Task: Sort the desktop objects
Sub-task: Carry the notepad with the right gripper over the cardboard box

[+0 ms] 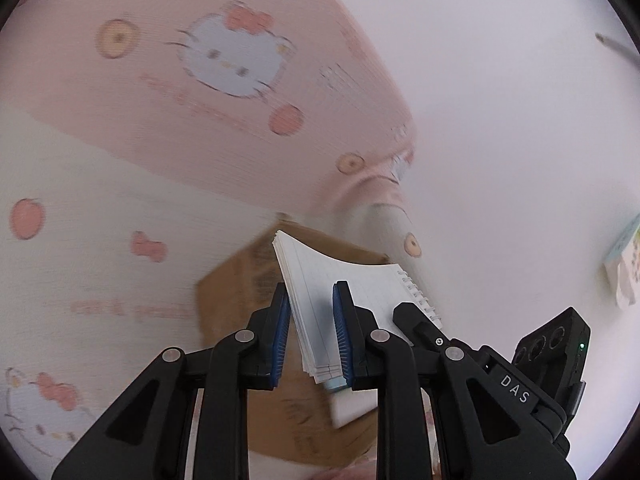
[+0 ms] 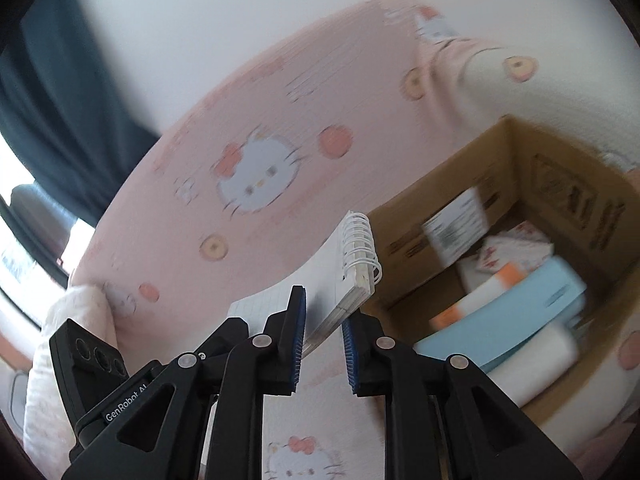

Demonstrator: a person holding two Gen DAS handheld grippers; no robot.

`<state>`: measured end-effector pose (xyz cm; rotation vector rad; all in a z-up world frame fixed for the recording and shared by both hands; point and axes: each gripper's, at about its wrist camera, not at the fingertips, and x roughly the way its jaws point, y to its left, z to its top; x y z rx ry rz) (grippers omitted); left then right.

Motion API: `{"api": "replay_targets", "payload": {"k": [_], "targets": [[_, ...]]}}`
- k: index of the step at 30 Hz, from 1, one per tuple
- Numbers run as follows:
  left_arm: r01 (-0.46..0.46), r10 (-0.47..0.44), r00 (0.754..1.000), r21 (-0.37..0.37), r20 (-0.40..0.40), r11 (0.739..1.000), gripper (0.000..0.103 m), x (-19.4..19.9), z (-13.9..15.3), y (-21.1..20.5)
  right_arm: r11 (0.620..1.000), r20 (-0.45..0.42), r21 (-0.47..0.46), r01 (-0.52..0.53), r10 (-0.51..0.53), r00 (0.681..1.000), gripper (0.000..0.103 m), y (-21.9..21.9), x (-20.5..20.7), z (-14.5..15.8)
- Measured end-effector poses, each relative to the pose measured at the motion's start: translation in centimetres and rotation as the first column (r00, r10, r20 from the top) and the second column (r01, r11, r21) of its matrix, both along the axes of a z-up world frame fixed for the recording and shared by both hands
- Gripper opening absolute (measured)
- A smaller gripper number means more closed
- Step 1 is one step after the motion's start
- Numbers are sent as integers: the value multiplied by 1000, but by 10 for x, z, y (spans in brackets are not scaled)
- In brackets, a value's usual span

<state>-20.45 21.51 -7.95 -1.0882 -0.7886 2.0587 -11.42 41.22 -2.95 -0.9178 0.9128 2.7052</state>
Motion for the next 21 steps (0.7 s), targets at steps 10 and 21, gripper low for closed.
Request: {"api": "replay_targets", "payload": {"k": [10,21], "targets": [[29,-30,999,-54,-15,998,24,-7,20,85,999,-24,-26,44,-45,999,15,81,7,14],[80,-64,994,-176,94,981,25,-32,-2,166,996,121,-73,58,-49,991,17,155,-11,-16]]}}
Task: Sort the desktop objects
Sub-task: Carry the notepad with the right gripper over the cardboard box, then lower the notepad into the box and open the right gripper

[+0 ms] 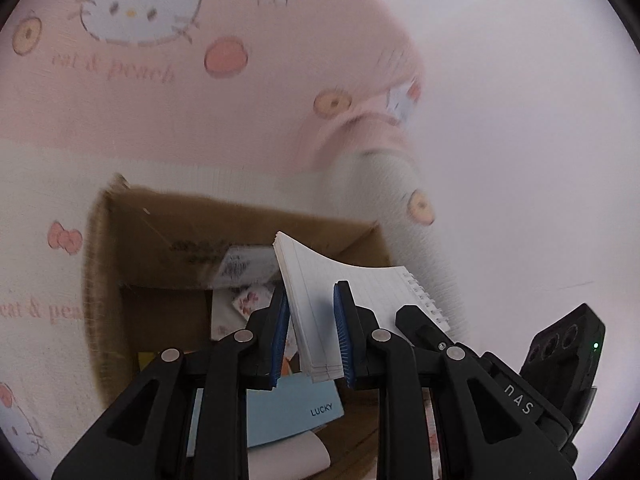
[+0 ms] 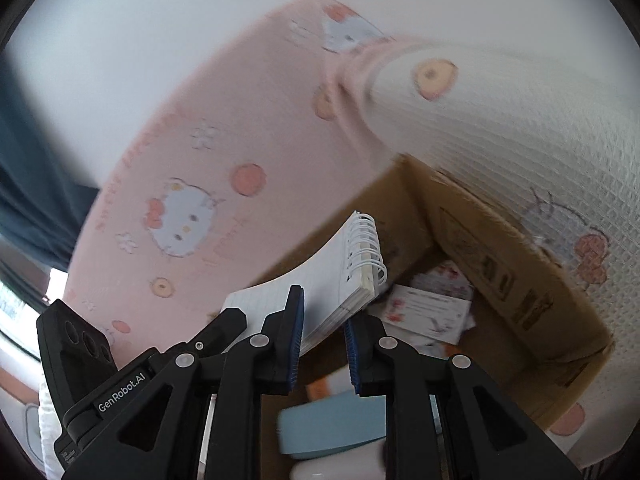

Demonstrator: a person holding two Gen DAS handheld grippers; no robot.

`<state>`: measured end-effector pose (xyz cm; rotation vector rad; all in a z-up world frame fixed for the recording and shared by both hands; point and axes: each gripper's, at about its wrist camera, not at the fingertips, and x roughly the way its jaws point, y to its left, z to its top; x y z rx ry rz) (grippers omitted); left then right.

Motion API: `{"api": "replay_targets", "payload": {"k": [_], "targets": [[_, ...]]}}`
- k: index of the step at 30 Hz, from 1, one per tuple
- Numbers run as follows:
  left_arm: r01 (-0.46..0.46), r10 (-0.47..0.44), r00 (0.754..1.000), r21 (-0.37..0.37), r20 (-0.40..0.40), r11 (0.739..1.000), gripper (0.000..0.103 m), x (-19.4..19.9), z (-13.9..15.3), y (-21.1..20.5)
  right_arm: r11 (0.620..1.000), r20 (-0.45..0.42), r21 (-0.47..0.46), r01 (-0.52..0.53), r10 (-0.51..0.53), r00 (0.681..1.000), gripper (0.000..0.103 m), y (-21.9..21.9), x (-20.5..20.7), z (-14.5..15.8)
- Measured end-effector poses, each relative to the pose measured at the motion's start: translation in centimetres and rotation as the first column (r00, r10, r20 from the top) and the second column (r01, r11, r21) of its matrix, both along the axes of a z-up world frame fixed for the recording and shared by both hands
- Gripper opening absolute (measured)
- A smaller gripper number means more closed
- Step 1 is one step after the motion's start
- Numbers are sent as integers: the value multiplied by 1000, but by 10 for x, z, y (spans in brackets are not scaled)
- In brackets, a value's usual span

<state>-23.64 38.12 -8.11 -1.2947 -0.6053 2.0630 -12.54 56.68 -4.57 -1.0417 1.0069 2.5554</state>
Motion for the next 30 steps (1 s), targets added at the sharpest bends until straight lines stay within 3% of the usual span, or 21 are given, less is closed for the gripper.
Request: {"api": "replay_targets", "payload": {"k": [6,11,13,15,17,23,30], "targets": [[11,-7,999,-80,51,997,26,-5,-26,28,997,92,-78,12,-5,996,17,30,-9,-35],[-6,9,998,-65,55,998,27,-20,-30,39,994,68,-103,22,-15,998,21,43,-20,-39],[-17,21,997,-60,68,998,41,-26,-30,41,988,76,-156,19,-7,997,36,50,-26,-45],[-8,18,997,-125,73,992,60,-30,-30,46,984,131,-180,14,10,991,88,53,-30,-52],[-4,12,997,-112,78,994,68,-28,-30,42,984,172,-168,56,-26,985,99,55,-23,-53],[-38,47,990,-68,136,997,69,-29,-32,25,980,206,-168,110,-74,976,99,59,-4,-43],[-44,51,994,-74,100,996,69,-16,-16,7,986,182,-141,91,-65,981,99,38,3,-15]]}}
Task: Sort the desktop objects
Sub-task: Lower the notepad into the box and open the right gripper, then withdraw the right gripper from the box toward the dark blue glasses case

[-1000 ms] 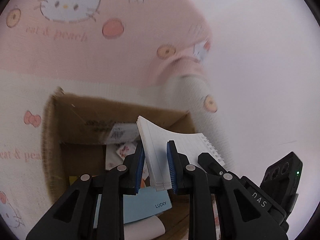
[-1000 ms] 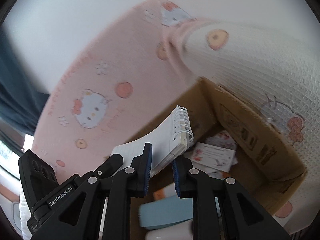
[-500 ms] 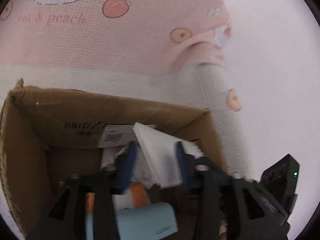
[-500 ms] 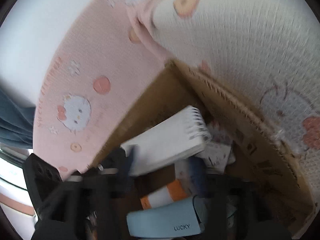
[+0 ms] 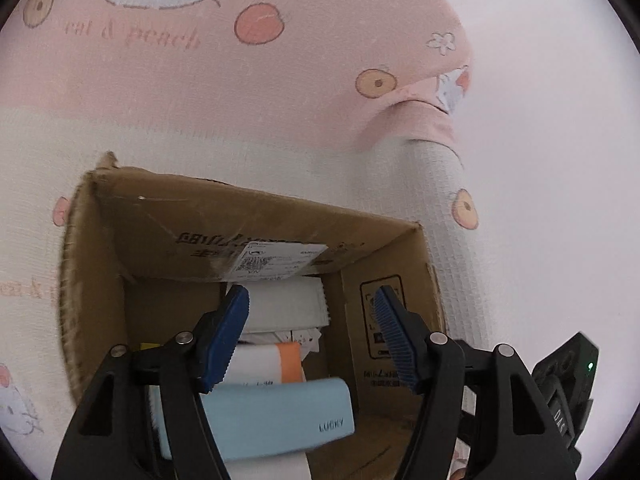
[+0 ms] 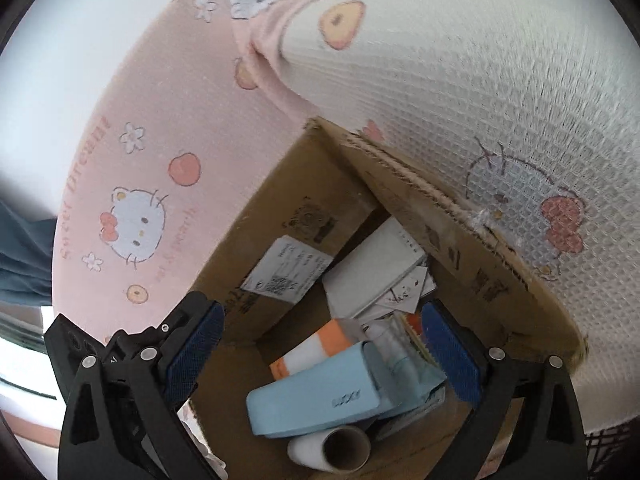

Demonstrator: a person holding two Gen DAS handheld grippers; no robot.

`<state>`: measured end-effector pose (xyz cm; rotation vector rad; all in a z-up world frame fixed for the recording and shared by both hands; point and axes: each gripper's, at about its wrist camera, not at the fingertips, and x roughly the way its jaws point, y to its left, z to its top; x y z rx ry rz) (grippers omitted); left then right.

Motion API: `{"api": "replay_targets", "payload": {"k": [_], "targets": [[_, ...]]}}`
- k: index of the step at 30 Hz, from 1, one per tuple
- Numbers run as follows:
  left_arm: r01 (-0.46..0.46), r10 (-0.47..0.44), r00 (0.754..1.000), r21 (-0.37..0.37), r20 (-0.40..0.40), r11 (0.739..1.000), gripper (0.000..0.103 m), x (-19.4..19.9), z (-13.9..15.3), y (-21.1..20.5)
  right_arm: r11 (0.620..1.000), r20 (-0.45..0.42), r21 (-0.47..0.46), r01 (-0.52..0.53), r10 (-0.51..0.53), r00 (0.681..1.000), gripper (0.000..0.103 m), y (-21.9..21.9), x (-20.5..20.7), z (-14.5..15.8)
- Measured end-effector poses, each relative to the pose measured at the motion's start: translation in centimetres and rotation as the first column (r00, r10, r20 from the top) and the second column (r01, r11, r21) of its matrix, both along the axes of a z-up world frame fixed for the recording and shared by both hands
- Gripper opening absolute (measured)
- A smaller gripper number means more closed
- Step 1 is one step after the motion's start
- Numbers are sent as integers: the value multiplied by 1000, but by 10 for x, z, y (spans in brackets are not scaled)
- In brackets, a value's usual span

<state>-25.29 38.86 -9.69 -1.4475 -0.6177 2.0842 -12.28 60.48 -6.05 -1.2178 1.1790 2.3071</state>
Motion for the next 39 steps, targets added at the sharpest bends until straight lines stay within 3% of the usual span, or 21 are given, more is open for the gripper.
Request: {"api": "replay_targets", "payload": {"k": [16,25,32,39], "targets": [[38,-34,998,80,-52,996,69,64,47,-62,997,-76,69,-22,27,997,99,-79,55,63],[11,-3,996,88,-94,996,70,108,55,-123,993,-75,84,-83,90,993,99,-143,81,66],[-23,33,996,112,-84,993,70,116,42,-167,987,-69,122,-108,117,991,99,-191,87,63],[-67,78,994,128,-80,989,70,116,22,-220,978,-37,137,-157,164,986,99,-241,80,41]]}}
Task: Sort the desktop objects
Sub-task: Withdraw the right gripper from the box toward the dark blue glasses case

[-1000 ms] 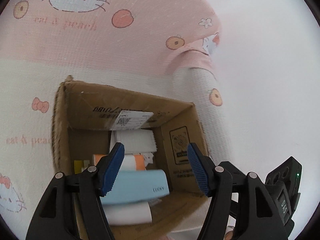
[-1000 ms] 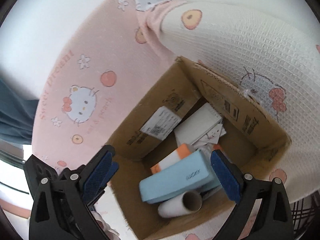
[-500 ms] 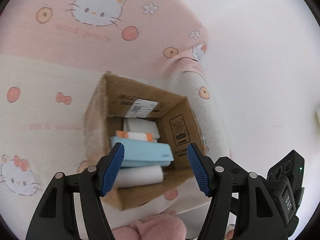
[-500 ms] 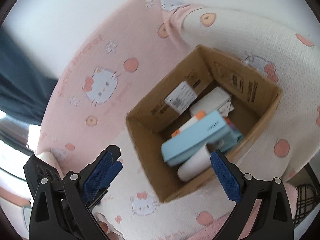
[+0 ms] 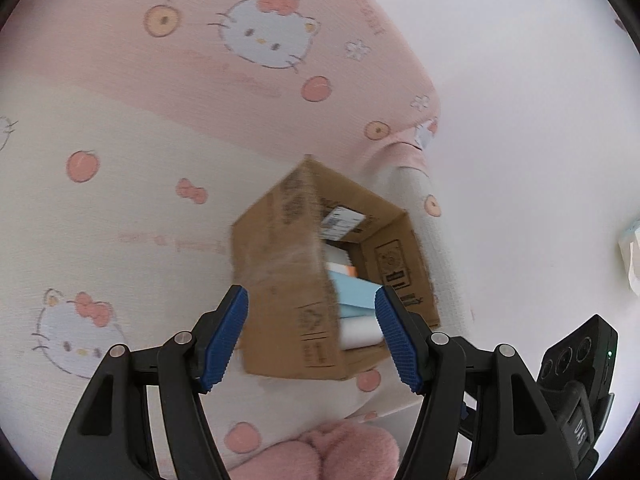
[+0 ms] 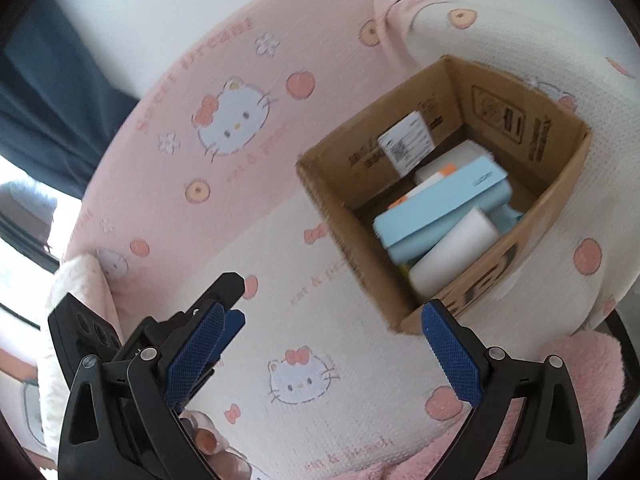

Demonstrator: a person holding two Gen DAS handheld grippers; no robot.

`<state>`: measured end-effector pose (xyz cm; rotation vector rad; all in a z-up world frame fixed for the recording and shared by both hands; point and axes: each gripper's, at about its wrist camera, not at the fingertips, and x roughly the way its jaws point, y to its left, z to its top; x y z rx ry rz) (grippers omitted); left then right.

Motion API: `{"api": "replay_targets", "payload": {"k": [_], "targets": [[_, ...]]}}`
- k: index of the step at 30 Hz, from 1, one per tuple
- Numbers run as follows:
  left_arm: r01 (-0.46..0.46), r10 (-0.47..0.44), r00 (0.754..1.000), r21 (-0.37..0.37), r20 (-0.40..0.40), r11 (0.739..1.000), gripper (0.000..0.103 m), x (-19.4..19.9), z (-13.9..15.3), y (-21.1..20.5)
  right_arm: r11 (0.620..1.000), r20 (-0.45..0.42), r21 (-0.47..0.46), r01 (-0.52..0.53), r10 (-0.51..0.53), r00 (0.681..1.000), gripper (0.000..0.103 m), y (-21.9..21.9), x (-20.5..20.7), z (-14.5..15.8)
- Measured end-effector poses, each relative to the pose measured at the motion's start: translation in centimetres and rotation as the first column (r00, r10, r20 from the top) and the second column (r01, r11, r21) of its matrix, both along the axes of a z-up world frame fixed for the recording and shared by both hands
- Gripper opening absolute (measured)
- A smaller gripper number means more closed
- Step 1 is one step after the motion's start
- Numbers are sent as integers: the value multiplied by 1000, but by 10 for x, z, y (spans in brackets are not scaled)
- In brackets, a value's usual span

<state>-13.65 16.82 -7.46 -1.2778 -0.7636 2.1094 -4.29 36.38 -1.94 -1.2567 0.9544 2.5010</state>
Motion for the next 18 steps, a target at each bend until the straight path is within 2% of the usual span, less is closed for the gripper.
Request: {"api": "replay_targets", "payload": {"k": [5,10,18], "targets": [[-68,68,997,6,28,998,70,-1,-22,-51,998,54,12,-69,68,996,99,-41,-15,-24],[-138,139,989,-6,50,990,70,-5,-42,-103,989,76,36,-145,142,987,99,-77,-34,-35],[-231,235,968,-47,89,972,70,-9,-82,-180,961,127,44,-273,265,956,99,-141,-74,-66]]}}
